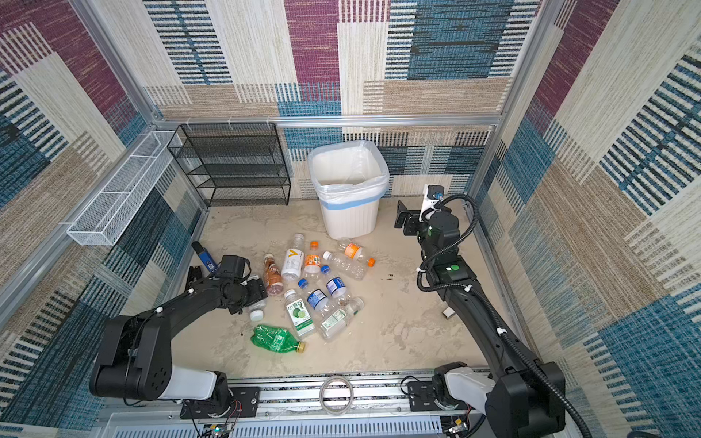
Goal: Throw the plastic bottles in the bin
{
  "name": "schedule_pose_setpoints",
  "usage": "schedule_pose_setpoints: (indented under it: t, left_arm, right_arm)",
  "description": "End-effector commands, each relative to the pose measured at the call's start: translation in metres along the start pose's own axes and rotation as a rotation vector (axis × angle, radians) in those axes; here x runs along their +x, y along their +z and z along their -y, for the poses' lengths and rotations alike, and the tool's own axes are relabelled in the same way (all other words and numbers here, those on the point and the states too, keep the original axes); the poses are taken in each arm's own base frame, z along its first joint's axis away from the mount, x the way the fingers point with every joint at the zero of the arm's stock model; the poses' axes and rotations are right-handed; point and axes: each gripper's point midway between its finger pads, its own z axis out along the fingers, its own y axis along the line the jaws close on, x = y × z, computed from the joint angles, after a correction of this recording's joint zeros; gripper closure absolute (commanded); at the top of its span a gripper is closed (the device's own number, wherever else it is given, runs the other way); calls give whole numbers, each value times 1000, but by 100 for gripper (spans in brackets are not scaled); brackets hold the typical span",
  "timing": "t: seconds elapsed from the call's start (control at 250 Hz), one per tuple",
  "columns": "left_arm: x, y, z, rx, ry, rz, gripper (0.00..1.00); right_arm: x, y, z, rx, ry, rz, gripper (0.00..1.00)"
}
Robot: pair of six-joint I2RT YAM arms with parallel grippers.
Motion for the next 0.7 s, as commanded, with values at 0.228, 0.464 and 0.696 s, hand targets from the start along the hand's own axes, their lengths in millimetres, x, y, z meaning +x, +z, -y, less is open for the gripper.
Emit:
schedule_pose_setpoints:
  t: [0.228, 0.464, 0.696]
  left_arm:
    - [-15, -10, 0, -20, 1, 73, 34]
    - [-43, -61, 19, 83, 36, 247, 41]
    - [-79, -199, 88, 571, 103, 677, 43]
  right_arm:
    - [7, -2, 2, 5, 7, -3, 1]
    - [35, 2, 2, -4, 16, -74, 1]
    - [58, 2, 3, -8, 40, -115, 0]
